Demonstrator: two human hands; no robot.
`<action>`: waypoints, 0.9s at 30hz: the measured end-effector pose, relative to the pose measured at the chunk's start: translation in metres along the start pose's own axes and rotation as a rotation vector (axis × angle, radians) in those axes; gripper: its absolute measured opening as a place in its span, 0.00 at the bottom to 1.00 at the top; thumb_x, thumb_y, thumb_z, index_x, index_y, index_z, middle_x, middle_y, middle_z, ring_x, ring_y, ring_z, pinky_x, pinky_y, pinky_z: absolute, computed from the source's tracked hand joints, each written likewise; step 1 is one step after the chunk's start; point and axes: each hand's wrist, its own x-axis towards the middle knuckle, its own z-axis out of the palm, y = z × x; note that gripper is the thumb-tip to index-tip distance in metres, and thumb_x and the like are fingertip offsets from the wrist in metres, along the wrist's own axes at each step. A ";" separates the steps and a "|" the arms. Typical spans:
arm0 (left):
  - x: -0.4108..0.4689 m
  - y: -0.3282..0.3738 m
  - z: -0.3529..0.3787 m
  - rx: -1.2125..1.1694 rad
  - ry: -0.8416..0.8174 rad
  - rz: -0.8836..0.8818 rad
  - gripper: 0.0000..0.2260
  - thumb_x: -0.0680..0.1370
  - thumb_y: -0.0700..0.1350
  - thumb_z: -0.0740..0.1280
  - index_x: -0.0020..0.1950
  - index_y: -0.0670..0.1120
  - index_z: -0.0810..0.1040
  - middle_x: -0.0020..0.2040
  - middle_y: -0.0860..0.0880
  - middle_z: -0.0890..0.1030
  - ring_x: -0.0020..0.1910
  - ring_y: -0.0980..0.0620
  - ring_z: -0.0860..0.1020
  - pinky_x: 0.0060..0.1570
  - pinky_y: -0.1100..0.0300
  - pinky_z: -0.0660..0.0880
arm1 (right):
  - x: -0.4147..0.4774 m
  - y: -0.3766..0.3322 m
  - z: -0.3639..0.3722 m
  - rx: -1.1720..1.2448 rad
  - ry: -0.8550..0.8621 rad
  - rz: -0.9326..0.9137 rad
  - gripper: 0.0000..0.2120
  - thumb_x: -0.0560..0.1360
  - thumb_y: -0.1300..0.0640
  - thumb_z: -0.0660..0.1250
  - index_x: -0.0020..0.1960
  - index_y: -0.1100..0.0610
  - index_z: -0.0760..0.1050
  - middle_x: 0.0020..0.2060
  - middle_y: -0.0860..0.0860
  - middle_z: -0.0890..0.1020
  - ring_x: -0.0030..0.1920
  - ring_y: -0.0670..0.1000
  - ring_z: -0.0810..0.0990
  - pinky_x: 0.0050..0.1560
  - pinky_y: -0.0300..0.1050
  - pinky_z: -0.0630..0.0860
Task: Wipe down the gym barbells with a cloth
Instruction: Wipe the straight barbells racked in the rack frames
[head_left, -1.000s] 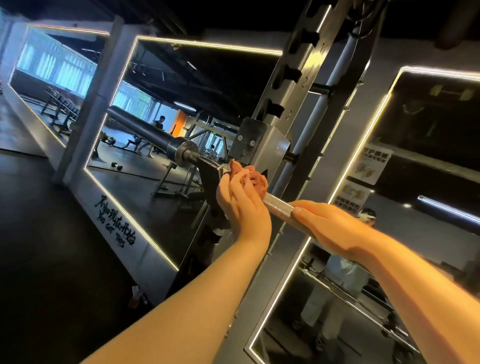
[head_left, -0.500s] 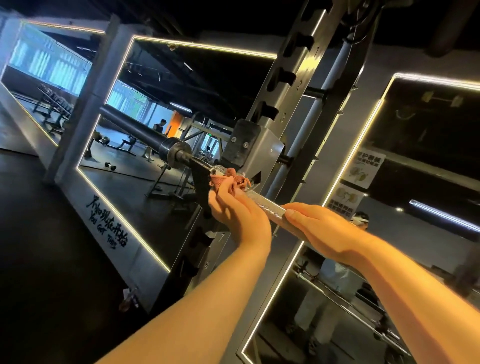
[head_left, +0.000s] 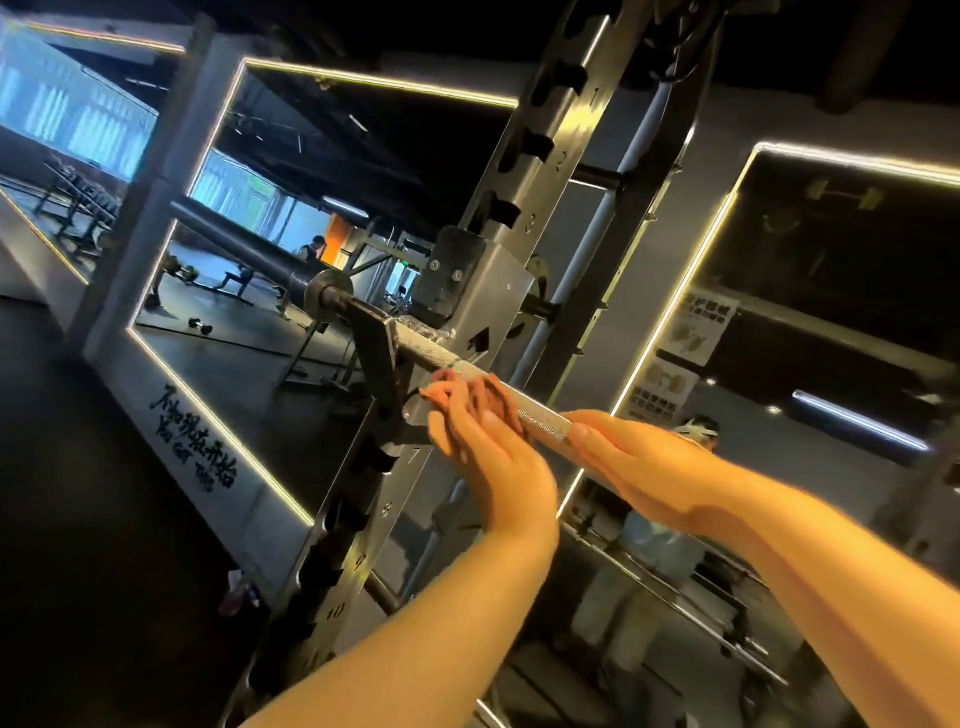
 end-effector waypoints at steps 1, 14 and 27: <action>0.010 0.002 0.000 0.082 0.011 0.018 0.14 0.87 0.47 0.56 0.72 0.51 0.70 0.59 0.73 0.73 0.51 0.69 0.78 0.41 0.68 0.77 | -0.001 0.004 0.000 0.008 0.014 0.002 0.20 0.86 0.45 0.51 0.77 0.44 0.64 0.61 0.41 0.72 0.60 0.43 0.71 0.55 0.33 0.66; 0.016 -0.031 -0.028 0.607 -0.377 0.623 0.18 0.85 0.53 0.54 0.69 0.52 0.78 0.68 0.47 0.69 0.66 0.47 0.72 0.62 0.51 0.77 | 0.016 0.013 0.004 0.291 0.054 -0.007 0.10 0.85 0.47 0.56 0.61 0.39 0.75 0.58 0.40 0.80 0.57 0.41 0.78 0.57 0.37 0.72; -0.033 -0.031 -0.015 0.438 -0.417 0.447 0.13 0.86 0.49 0.58 0.69 0.57 0.76 0.77 0.67 0.56 0.77 0.62 0.61 0.68 0.70 0.67 | 0.018 0.014 0.000 0.357 0.124 0.047 0.15 0.85 0.45 0.56 0.61 0.48 0.79 0.57 0.48 0.82 0.58 0.49 0.79 0.68 0.49 0.72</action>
